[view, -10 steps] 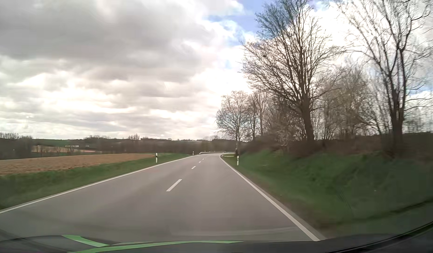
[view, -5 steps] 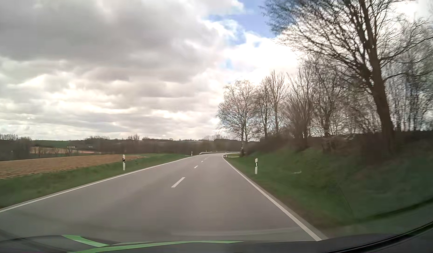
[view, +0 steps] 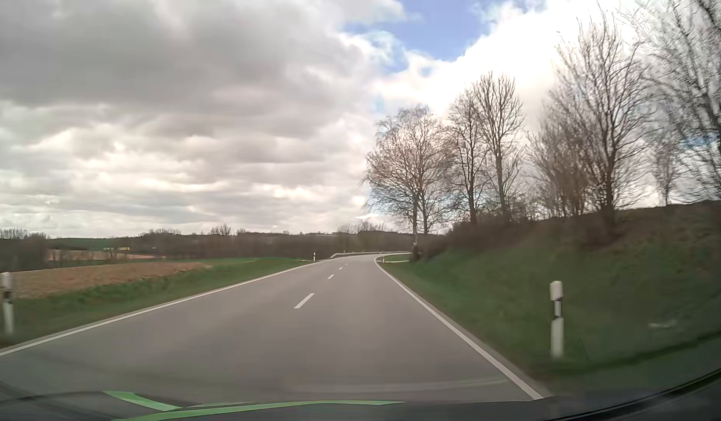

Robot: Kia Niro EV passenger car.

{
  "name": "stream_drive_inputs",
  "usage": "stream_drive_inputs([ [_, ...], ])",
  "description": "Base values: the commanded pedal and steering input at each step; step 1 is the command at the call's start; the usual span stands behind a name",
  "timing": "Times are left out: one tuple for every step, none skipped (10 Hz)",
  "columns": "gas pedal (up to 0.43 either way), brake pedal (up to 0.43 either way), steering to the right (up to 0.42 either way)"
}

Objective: Follow the waypoints while adhering to traffic rules and regulations

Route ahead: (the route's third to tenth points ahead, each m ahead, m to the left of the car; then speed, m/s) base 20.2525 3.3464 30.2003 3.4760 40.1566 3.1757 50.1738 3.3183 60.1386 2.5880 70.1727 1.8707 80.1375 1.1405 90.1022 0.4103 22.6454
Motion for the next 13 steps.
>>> stream_drive_inputs([
  [0.22,0.0,0.001],
  [0.22,0.0,0.002],
  [0.22,0.0,0.002],
  [0.22,0.0,0.003],
  [0.22,0.0,0.004],
  [0.22,0.0,0.004],
  [0.22,0.0,0.004],
  [0.22,0.0,0.004],
  [0.22,0.0,0.004],
  [0.22,0.0,0.004],
  [0.22,0.0,0.004],
  [0.22,0.0,0.004],
  [0.22,0.0,0.004],
])
